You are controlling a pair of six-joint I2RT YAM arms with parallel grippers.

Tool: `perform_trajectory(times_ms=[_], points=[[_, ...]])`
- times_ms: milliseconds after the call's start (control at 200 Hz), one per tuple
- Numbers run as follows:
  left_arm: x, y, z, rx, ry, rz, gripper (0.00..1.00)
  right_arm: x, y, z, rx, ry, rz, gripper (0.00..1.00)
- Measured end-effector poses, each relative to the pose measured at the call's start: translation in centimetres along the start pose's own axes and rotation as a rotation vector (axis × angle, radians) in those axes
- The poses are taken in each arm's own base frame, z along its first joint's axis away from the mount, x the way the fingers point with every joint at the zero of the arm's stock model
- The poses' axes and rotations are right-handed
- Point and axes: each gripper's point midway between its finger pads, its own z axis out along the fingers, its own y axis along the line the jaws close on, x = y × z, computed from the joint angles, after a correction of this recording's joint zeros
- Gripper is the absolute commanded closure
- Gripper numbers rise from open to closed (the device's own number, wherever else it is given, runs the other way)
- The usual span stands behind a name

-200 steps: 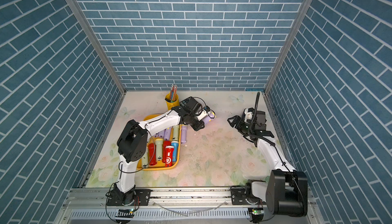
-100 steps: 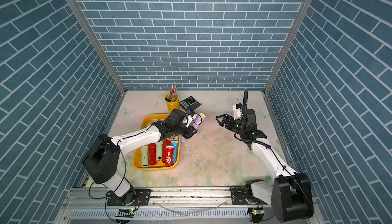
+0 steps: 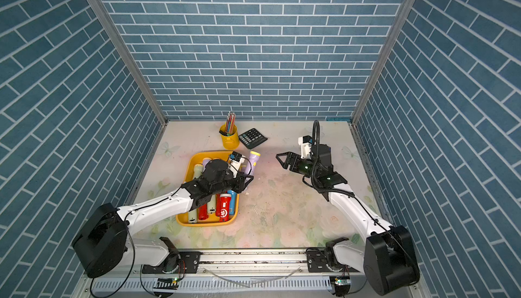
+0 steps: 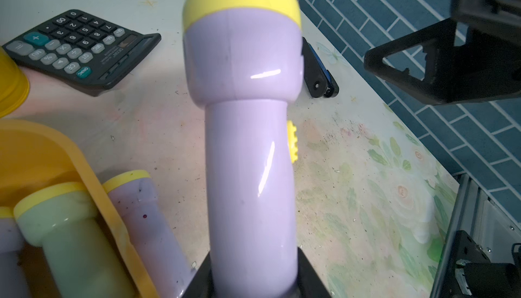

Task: Put the flashlights into the storage boxes
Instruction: Place the flashlight at the storage box.

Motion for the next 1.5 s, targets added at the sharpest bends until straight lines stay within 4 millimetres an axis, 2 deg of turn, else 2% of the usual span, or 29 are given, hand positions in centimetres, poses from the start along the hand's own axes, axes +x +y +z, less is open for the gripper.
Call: perform_trajectory(times_ms=[125,465,790,980,1250,1495], points=[[0.2,0.2,-0.6,0.003,-0.032,-0.027,0.84,0.5,0.5,0.3,-0.012,0.014,-0.007,0.17],[-0.7,-0.1,-2.7,0.026,-0.15,-0.046,0.82,0.8,2.8,0.8,-0.065,0.037,-0.055,0.14],[-0.3,0.0,-3.2,0.04,-0.183,-0.067,0.82,1.0,4.8,1.8,-0.116,0.074,-0.082,0.12],[-0.7,-0.2,-3.3,0.049,-0.199,-0.069,0.82,1.2,6.3,3.0,-0.15,0.108,-0.105,0.12],[-0.9,-0.5,-3.3,0.065,-0.203,-0.068,0.82,2.7,8.7,5.5,-0.213,0.186,-0.128,0.13],[-0.8,-0.8,-3.3,0.083,-0.197,-0.066,0.82,4.2,10.9,7.3,-0.27,0.243,-0.149,0.22]])
